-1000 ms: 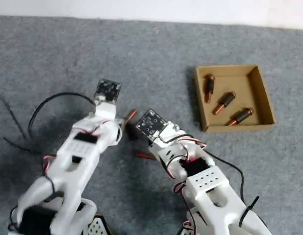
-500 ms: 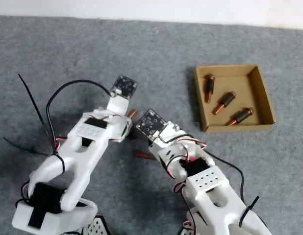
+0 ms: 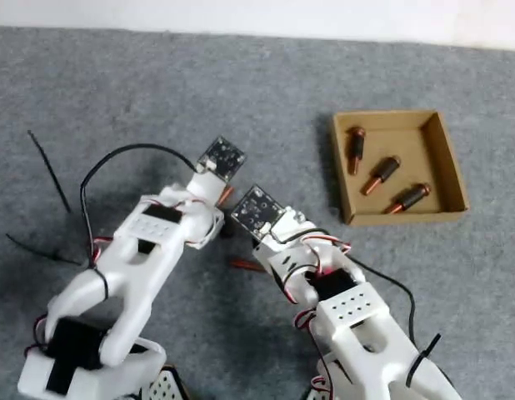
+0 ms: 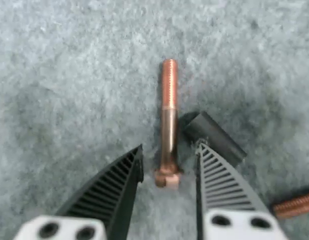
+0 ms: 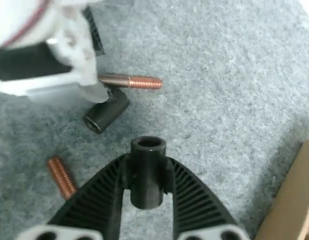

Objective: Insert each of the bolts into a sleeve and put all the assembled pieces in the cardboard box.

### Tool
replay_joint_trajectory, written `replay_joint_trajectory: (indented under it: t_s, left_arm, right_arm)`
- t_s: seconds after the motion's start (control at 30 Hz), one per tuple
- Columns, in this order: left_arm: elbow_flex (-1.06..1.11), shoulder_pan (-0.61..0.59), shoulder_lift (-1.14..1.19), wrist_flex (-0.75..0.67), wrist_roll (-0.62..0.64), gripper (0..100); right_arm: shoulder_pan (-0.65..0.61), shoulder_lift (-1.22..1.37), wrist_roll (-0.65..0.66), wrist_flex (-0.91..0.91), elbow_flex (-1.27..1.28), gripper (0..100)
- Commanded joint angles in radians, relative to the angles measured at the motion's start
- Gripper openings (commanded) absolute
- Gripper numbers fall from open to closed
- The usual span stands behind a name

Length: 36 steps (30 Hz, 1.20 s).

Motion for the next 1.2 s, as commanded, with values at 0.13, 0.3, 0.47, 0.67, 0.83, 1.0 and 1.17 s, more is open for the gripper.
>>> replay_joint_trajectory:
  t_s: [0.13, 0.3, 0.47, 0.67, 0.83, 1.0, 1.17]
  left_arm:
    - [-0.278, 0.012, 0.222, 0.178, 0.0, 17]
    - [-0.335, 0.012, 0.271, 0.229, 0.0, 17]
    - [-0.36, 0.012, 0.295, 0.247, 0.0, 17]
    - [-0.392, -0.028, 0.311, 0.276, 0.002, 17]
    - [-0.463, -0.031, 0.361, 0.351, 0.002, 17]
    - [-0.584, -0.033, 0.46, 0.47, 0.002, 17]
    - [-0.61, -0.033, 0.493, 0.496, 0.0, 12]
  right_arm:
    - [0.013, -0.03, -0.006, -0.027, -0.008, 0.5]
    - [0.013, -0.03, -0.006, -0.027, -0.008, 0.5]
    - [0.013, -0.03, -0.006, -0.027, -0.008, 0.5]
    - [0.013, -0.03, -0.005, -0.027, -0.008, 0.5]
    - [0.013, -0.03, -0.005, -0.027, -0.008, 0.5]
    - [0.013, -0.03, -0.005, -0.027, -0.008, 0.5]
    - [0.013, -0.03, -0.005, -0.027, -0.008, 0.5]
